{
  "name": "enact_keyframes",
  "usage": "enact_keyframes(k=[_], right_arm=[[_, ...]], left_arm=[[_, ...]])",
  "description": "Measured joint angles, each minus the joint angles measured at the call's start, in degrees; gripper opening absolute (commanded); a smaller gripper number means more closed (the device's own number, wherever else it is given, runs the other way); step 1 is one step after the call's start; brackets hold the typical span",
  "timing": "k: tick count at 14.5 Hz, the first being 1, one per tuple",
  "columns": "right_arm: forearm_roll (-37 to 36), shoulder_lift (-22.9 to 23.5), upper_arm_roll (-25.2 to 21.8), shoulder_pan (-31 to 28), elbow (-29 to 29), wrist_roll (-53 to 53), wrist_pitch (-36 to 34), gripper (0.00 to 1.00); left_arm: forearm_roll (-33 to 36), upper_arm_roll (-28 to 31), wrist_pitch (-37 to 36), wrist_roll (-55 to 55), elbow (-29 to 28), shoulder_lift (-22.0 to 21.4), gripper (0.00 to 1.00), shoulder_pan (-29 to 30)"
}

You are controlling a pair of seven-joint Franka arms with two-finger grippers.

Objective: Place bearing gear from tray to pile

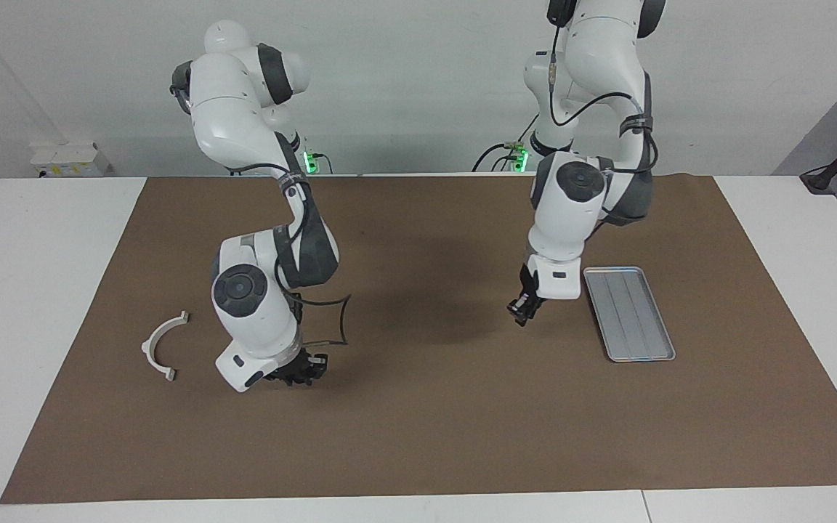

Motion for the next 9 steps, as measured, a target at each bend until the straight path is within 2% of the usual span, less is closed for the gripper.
enact_keyframes(k=[2,5,9], right_arm=[[0.00,0.42,-0.01,-1.15,-0.45,-2.22,2.42,0.00],[0.01,0.83,-0.04,-3.08,-2.18,-4.86,5.63,0.00],[0.01,1.29,-0.03,-4.04,-3.41,-6.20,7.44,0.00]], left_arm=[[0.10,0.11,1.93,-2.82,0.04,2.48,0.00,-3.77],[0.15,0.24,5.78,-3.38,-0.51,5.96,0.00,-5.11],[0.15,0.29,7.17,-3.38,-1.18,6.72,0.00,-5.32]])
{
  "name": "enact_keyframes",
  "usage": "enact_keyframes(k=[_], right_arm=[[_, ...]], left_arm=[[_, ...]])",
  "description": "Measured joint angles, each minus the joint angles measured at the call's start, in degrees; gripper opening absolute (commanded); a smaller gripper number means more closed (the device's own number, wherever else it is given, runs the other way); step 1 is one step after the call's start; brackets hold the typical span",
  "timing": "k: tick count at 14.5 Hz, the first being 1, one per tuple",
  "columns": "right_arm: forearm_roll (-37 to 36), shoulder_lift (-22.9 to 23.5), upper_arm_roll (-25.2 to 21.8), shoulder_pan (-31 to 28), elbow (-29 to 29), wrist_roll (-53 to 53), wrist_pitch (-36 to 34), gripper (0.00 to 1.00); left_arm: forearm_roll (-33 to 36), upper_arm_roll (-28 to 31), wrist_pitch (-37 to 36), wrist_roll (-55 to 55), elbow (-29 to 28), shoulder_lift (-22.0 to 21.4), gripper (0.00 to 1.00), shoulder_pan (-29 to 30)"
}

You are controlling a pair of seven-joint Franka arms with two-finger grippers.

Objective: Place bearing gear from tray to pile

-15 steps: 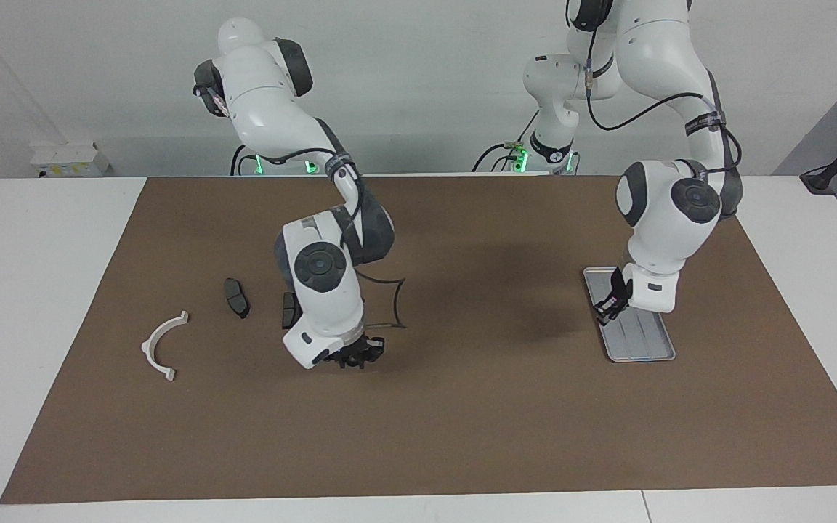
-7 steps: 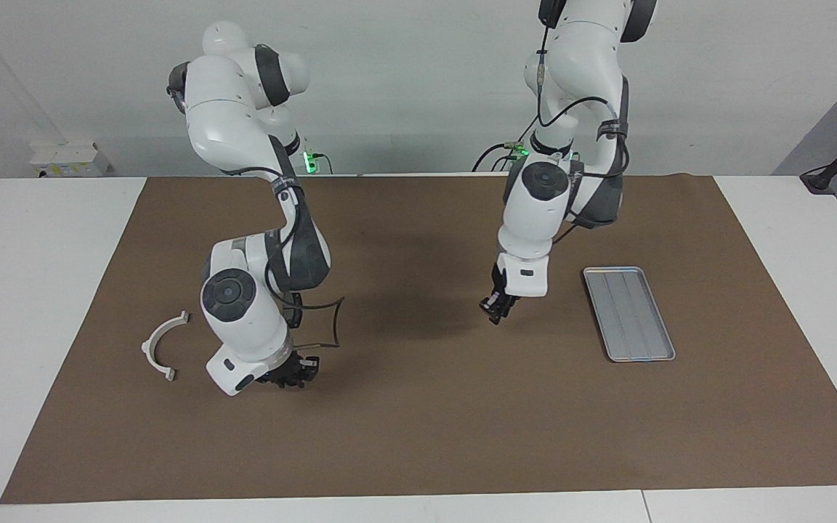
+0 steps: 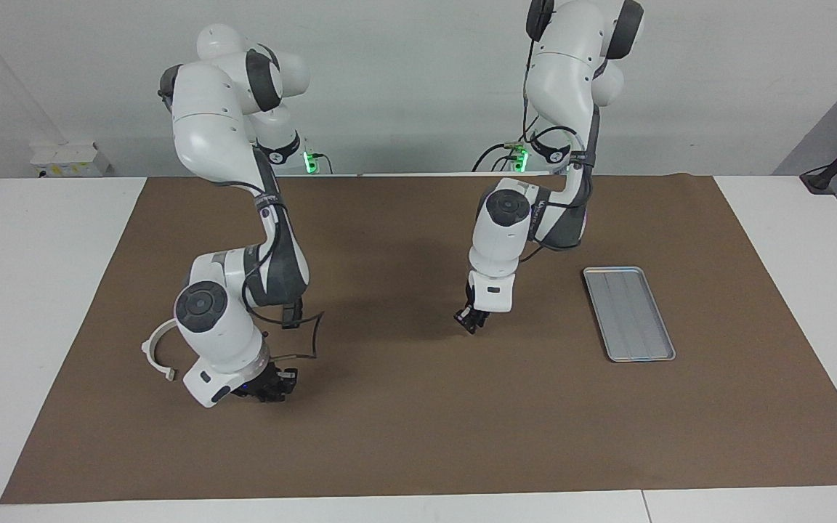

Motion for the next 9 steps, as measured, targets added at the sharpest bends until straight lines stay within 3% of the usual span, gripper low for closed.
enact_keyframes(k=[4,5,6,7,9], right_arm=[[0.18,-0.09,0.14,-0.32,-0.58,-1.07,0.75,0.00],[0.19,-0.09,0.14,-0.32,-0.59,-1.08,0.75,0.23],[0.20,-0.09,0.14,-0.32,-0.59,-1.07,0.76,0.54],[0.21,-0.09,0.15,-0.33,-0.59,-1.07,0.76,1.00],[0.20,-0.05,0.07,-0.36,-0.84,-1.07,1.07,1.00]], left_arm=[[0.00,0.01,1.83,0.00,-1.47,0.00,0.00,-0.36],[0.00,0.01,1.88,0.00,-1.62,0.00,0.00,-0.44],[0.00,0.01,1.91,0.00,-1.75,0.00,0.00,-0.52],[0.00,0.01,2.00,0.00,-1.86,0.00,0.00,-0.57],[0.00,0.02,2.30,0.00,-2.07,0.00,0.00,-0.64]])
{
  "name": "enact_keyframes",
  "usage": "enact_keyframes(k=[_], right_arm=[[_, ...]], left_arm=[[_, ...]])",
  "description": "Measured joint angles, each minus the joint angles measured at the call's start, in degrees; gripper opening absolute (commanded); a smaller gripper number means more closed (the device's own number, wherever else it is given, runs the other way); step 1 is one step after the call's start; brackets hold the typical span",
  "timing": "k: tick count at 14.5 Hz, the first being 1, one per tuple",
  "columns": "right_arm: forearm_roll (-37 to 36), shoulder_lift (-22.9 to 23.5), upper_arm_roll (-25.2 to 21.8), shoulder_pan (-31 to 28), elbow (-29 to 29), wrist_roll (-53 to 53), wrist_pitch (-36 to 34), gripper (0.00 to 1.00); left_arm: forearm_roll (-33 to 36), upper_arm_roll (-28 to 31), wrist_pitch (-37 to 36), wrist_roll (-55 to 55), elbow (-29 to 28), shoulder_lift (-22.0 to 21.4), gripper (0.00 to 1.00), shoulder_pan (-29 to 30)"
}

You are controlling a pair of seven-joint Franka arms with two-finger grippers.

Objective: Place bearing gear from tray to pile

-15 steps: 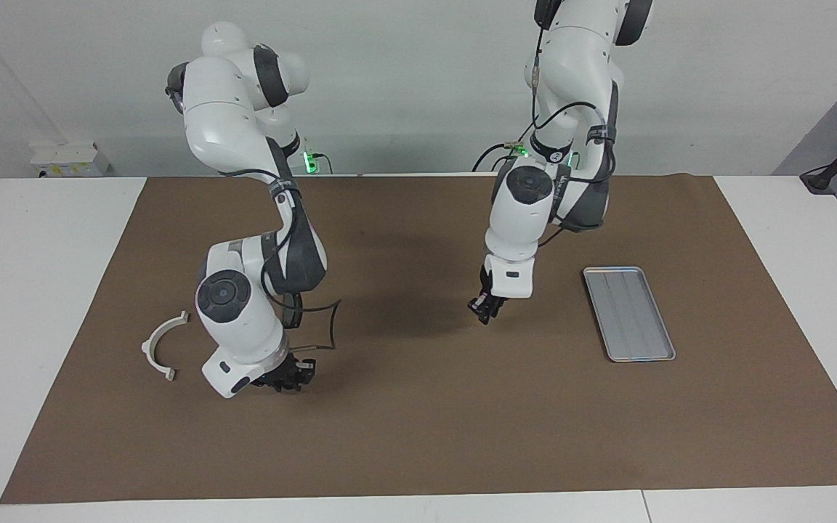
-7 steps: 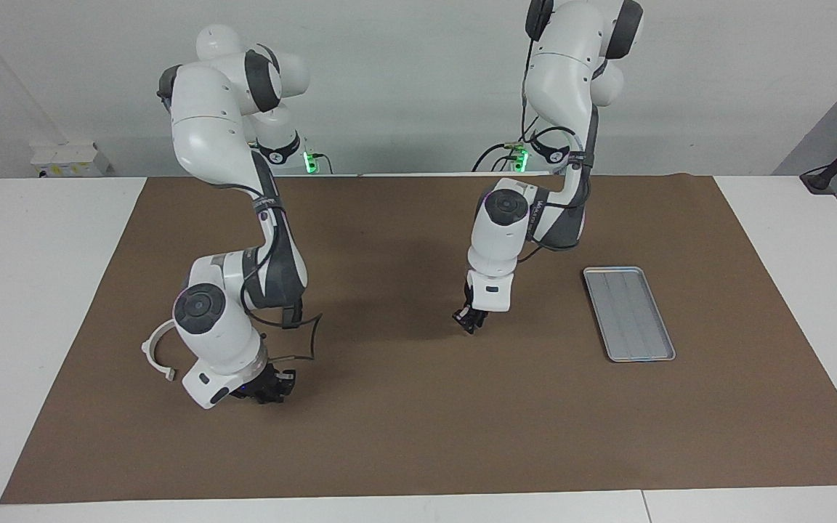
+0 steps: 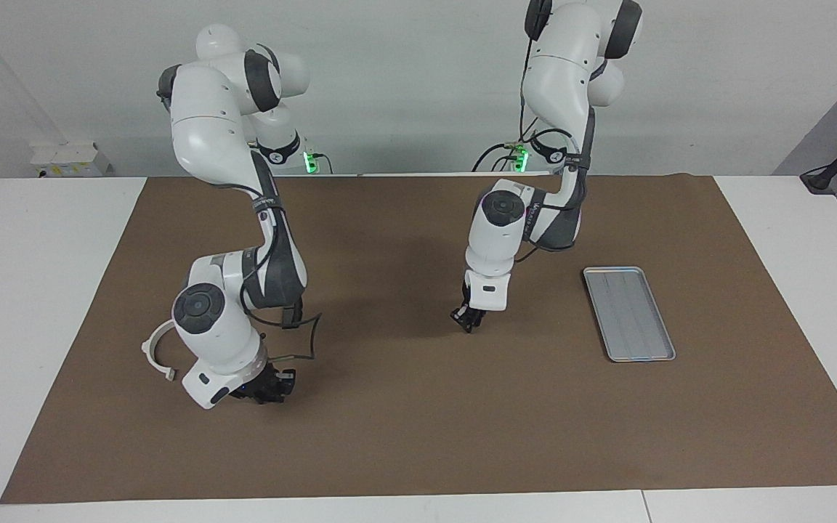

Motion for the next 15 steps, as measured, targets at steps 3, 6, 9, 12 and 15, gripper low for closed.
enact_keyframes(k=[3,6,9,12,15], right_arm=[[-0.05,-0.02,0.04,0.03,-0.02,0.00,0.07,1.00],[-0.06,-0.90,0.16,0.15,0.22,-0.02,-3.02,1.00],[-0.06,-4.36,0.17,-0.02,0.67,-0.02,-10.95,1.00],[1.21,-9.12,0.22,-0.20,2.29,0.06,-20.40,1.00],[2.10,-10.99,0.67,0.12,2.92,3.03,-24.04,1.00]], left_arm=[[0.00,0.02,0.14,0.00,-0.13,0.00,0.00,-0.21],[0.00,0.03,0.20,0.00,-0.19,0.00,0.31,-0.39],[0.00,0.06,0.23,0.00,-0.22,0.00,1.00,-0.40],[0.00,0.81,-1.79,-0.02,0.45,-0.03,1.00,-0.41],[0.55,4.61,-7.83,0.37,3.55,-1.71,1.00,-0.11]])
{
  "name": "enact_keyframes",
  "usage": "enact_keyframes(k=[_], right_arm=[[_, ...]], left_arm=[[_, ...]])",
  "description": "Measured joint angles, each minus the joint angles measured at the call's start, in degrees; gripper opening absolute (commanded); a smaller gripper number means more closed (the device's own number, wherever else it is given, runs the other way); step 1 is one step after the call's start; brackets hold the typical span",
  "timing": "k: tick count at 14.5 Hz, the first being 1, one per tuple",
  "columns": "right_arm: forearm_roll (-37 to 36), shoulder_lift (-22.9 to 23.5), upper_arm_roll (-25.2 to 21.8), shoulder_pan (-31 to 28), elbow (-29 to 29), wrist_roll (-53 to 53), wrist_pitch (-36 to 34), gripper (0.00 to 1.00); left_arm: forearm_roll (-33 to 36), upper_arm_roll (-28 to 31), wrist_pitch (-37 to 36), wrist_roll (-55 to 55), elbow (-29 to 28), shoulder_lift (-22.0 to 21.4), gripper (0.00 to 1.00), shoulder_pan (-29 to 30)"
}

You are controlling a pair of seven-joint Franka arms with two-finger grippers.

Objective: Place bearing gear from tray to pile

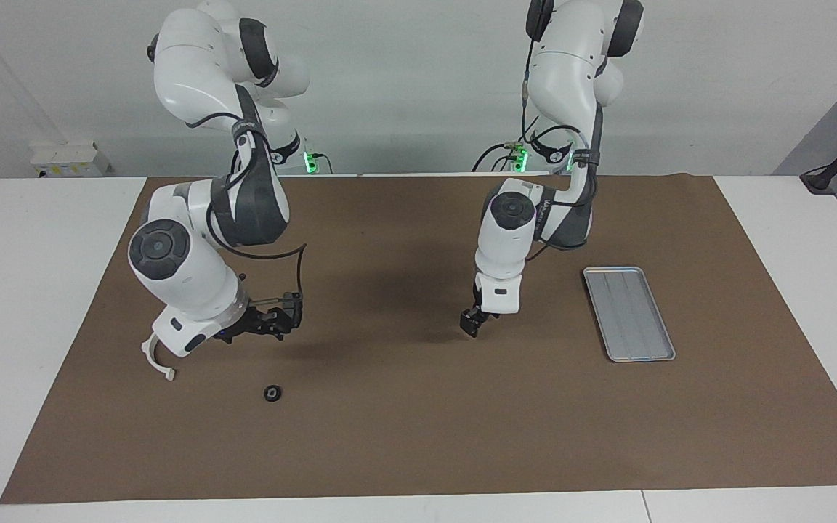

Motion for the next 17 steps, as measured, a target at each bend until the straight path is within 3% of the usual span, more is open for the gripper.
enact_keyframes(k=[2,6,10,13,17], right_arm=[[0.26,0.24,1.34,0.20,0.00,4.00,-0.02,1.00],[1.48,0.82,2.24,4.56,-0.07,13.75,0.76,1.00],[1.73,1.24,2.28,9.85,-2.58,21.55,5.78,1.00],[1.92,1.63,2.30,12.72,-5.21,27.38,9.29,1.00],[1.94,2.70,2.30,17.89,-6.60,38.44,14.57,1.00]], left_arm=[[0.35,2.13,-6.25,4.01,1.14,-4.75,1.00,2.39],[0.49,2.66,-22.81,23.06,1.50,-18.06,1.00,12.65],[0.57,2.74,-33.65,35.81,1.37,-27.88,1.00,19.02],[0.59,2.77,-39.96,43.89,1.17,-32.29,1.00,22.90],[0.62,2.72,-42.18,54.33,0.74,-33.78,1.00,26.69]])
